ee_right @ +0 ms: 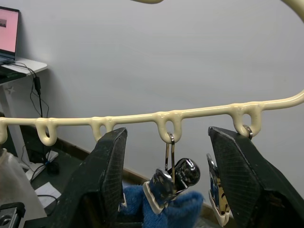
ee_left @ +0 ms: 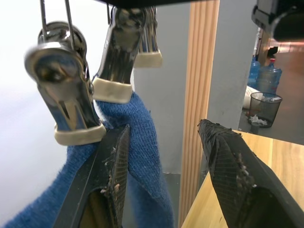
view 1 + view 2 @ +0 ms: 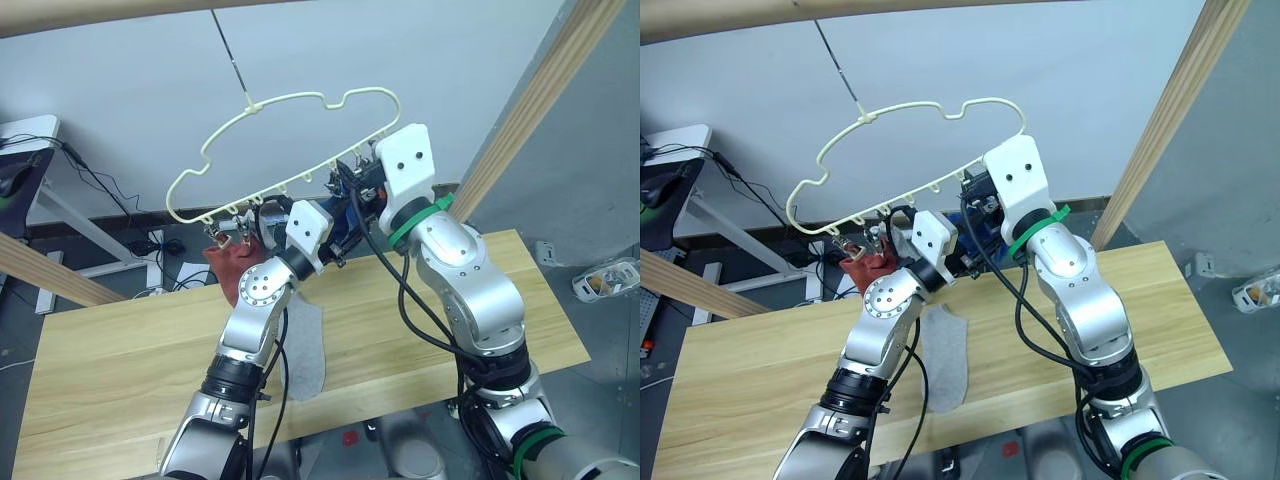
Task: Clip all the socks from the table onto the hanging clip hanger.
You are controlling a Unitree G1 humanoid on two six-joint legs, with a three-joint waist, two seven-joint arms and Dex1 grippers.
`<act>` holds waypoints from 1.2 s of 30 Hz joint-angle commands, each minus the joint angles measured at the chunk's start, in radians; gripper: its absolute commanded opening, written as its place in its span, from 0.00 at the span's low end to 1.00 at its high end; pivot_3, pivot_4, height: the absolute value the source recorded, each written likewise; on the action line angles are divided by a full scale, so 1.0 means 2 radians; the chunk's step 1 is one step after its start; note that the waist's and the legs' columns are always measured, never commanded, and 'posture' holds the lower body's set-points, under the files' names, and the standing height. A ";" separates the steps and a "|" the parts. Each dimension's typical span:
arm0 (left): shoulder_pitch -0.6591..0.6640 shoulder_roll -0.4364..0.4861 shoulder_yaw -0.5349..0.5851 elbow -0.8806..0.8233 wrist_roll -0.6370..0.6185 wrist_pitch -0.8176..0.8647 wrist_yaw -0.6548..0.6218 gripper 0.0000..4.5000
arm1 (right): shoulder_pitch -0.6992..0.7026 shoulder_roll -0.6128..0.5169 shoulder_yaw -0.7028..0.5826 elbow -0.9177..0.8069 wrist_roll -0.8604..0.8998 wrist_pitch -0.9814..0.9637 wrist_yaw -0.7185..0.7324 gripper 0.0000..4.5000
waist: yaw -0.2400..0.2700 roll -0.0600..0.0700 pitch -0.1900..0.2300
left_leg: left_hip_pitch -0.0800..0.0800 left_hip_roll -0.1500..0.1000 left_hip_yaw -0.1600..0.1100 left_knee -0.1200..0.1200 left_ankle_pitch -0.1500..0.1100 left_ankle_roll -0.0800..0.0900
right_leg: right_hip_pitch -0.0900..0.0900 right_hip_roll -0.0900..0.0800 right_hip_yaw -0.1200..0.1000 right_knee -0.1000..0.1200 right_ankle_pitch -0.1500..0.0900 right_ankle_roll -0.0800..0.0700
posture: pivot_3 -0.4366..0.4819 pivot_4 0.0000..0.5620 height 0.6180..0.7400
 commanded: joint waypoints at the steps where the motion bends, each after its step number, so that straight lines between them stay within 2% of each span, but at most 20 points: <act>1: -0.006 0.000 0.003 -0.023 -0.004 -0.007 -0.002 0.55 | 0.007 -0.010 0.050 -0.010 -0.006 -0.026 0.036 0.69 | -0.001 0.000 0.000 | 0.000 0.000 0.000 0.000 0.000 0.000 | 0.000 0.000 0.000 0.000 0.000 0.000 | 0.25 0.43 1.00; 5: -0.006 0.001 0.004 -0.024 -0.003 -0.007 -0.003 0.55 | 0.014 -0.004 0.045 -0.009 -0.001 -0.021 0.035 0.69 | -0.006 0.000 0.000 | 0.000 0.000 0.000 0.000 0.000 0.000 | 0.000 0.000 0.000 0.000 0.000 0.000 | 0.25 0.43 1.00; 12: -0.002 0.007 0.011 -0.036 -0.007 -0.002 -0.003 0.55 | 0.026 0.072 -0.020 -0.011 0.042 0.013 0.005 0.69 | -0.007 0.000 -0.002 | 0.000 0.000 0.000 0.000 0.000 0.000 | 0.000 0.000 0.000 0.000 0.000 0.000 | 0.25 0.43 1.00; 16: 0.007 0.016 0.018 -0.056 -0.011 0.009 -0.002 0.55 | 0.022 0.089 -0.035 -0.011 0.047 0.017 -0.003 0.69 | -0.005 0.000 -0.002 | 0.000 0.000 0.000 0.000 0.000 0.000 | 0.000 0.000 0.000 0.000 0.000 0.001 | 0.25 0.44 1.00; 18: 0.012 0.021 0.022 -0.072 -0.014 0.020 -0.002 0.55 | 0.019 0.090 -0.034 -0.011 0.047 0.013 -0.003 0.69 | -0.004 0.000 -0.002 | -0.001 -0.001 0.000 0.000 0.000 0.000 | 0.000 -0.001 0.000 0.000 0.000 0.001 | 0.25 0.44 1.00; 22: 0.025 0.037 0.031 -0.106 -0.021 0.046 -0.001 0.55 | 0.012 0.059 -0.004 -0.008 0.023 -0.005 0.008 0.69 | -0.003 0.000 -0.002 | -0.001 -0.001 0.000 0.000 0.000 0.000 | 0.000 -0.001 0.000 0.000 0.000 0.001 | 0.26 0.44 1.00; 31: 0.079 0.079 0.061 -0.167 -0.073 0.098 -0.018 0.55 | 0.012 0.074 -0.018 -0.004 0.029 0.000 -0.004 0.69 | -0.007 0.000 -0.002 | 0.000 0.000 0.000 0.000 0.000 0.000 | 0.000 0.000 0.001 0.000 0.000 0.001 | 0.27 0.44 1.00; 36: 0.111 0.101 0.050 -0.192 -0.052 0.080 -0.021 0.55 | 0.011 0.075 -0.021 -0.004 0.030 0.002 -0.006 0.69 | -0.008 0.000 -0.002 | 0.000 0.000 0.000 0.000 0.000 0.000 | 0.000 0.000 0.003 0.000 0.000 0.001 | 0.27 0.44 1.00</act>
